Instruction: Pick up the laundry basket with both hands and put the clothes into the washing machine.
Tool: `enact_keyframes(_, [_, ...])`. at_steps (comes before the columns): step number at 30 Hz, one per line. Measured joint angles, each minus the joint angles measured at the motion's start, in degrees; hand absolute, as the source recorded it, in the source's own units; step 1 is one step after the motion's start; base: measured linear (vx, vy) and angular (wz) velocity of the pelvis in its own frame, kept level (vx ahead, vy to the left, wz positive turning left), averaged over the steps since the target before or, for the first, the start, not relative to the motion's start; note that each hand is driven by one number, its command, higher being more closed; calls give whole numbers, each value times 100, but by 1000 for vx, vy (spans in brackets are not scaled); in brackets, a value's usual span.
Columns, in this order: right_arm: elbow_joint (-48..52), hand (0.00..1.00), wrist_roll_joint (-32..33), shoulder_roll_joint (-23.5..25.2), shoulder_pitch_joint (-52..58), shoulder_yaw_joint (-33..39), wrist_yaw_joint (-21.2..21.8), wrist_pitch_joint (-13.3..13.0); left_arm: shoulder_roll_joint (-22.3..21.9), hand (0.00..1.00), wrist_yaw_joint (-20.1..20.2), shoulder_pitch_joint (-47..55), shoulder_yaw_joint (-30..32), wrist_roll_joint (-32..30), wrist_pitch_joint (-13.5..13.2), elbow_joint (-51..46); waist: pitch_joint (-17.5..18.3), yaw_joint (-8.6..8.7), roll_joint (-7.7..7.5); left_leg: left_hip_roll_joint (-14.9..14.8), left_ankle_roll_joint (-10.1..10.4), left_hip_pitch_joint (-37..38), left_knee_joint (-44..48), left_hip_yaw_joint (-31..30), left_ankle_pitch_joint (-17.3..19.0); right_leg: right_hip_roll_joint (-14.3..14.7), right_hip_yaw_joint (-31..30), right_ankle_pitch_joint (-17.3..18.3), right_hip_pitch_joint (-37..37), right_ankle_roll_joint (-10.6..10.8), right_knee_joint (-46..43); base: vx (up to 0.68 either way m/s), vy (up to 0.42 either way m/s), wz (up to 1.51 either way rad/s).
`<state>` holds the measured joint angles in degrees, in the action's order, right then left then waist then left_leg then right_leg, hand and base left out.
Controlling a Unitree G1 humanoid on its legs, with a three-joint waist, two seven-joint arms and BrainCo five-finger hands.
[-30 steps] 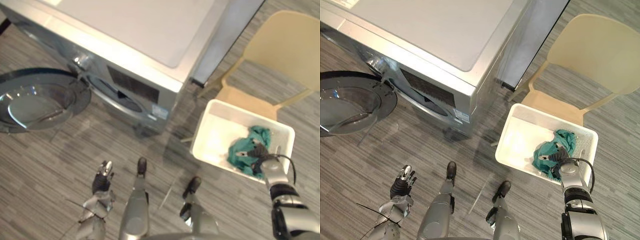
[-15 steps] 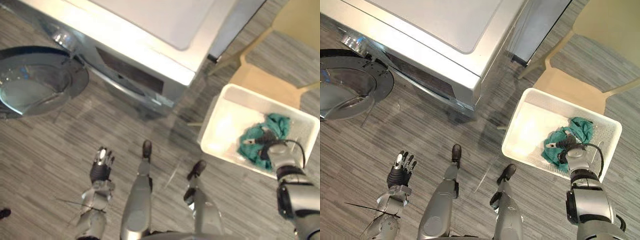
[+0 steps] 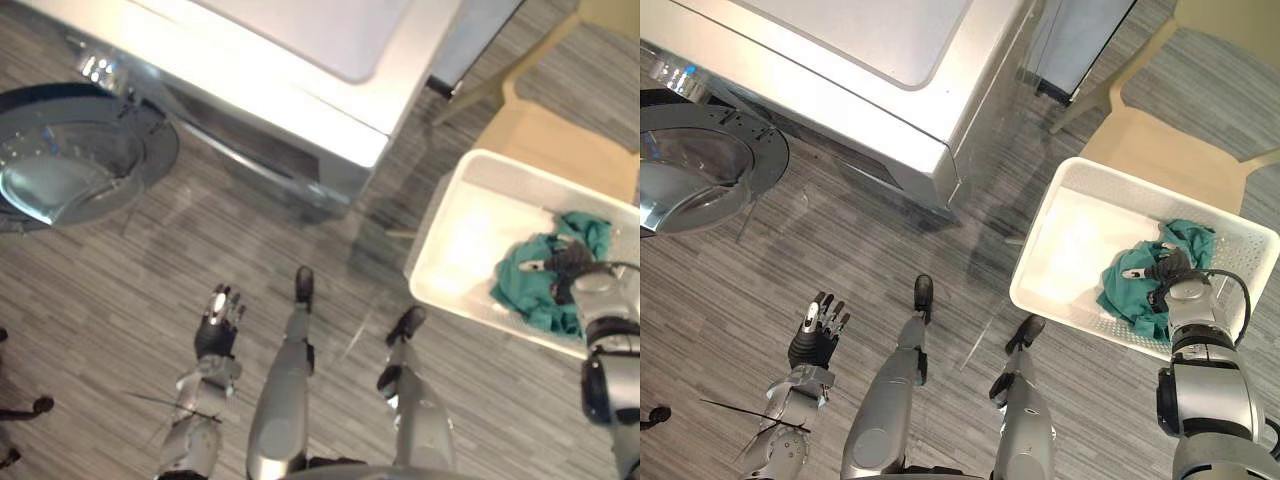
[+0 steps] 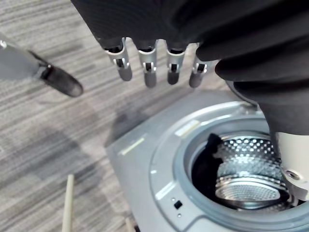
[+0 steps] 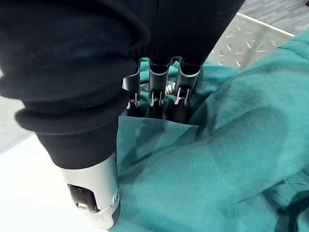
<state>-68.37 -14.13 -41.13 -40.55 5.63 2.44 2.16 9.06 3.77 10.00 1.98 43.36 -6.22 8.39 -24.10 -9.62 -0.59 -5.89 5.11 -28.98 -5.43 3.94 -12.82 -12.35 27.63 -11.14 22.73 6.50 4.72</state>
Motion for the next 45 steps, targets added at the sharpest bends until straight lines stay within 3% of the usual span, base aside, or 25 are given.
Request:
enact_keyframes(1, [24,0,1,-37,-20,-4,-4,-1,-6,0,-1,0,-10,1,-1,-25,-2,-24,3,-7,0,-50,0,26,0,2,-23,-1,69,-1,-2,26,4,-7])
enact_keyframes(2, [38,100,1,-85,-34,-6,-9,-3,-39,0,-2,0,-10,4,-1,-69,-16,-36,26,-9,0,-89,0,42,0,3,-40,-3,113,-3,-2,32,5,-9])
enact_keyframes(9, [594,100,79,-392,-2,-127,4,12,-215,0,-5,-3,-8,101,-64,-270,-56,-38,93,-70,2,-388,1,104,-1,6,-68,-15,469,-18,-57,20,15,-5])
enact_keyframes(24, [1534,100,234,-422,331,153,0,47,-317,0,-3,-2,44,105,-87,-586,-74,-35,59,-156,5,-457,2,265,-2,33,-92,-20,631,-25,-175,10,38,-4])
enact_keyframes(30, [2116,100,293,-684,406,460,-80,58,-313,0,-6,-2,99,105,-87,-599,-68,125,40,-195,7,-275,3,290,-2,46,-90,-22,514,-28,-268,10,37,-3])
enact_keyframes(34, [2466,100,376,-968,343,923,-381,57,-313,0,-4,7,100,100,-82,-599,-62,214,30,-221,8,-46,2,342,1,71,-111,-22,318,-28,-242,-15,14,-7])
enact_keyframes(38, [2290,100,561,-1074,241,1061,-560,42,-295,0,57,35,98,96,-49,-541,74,261,-77,-217,6,131,1,330,2,105,-135,-39,124,-50,-139,-25,6,-4])
enact_keyframes(41, [1477,100,566,-1067,5,1120,-605,42,-161,0,143,50,61,85,-42,-376,267,246,-131,-192,5,196,0,265,1,132,-128,-47,40,-61,-113,-34,10,3])
enact_keyframes(45, [447,100,573,-247,29,1523,-1074,-40,-57,0,129,62,-222,43,-43,45,448,248,-104,-147,3,340,0,127,1,113,-52,-39,-215,-52,-63,-8,6,17])
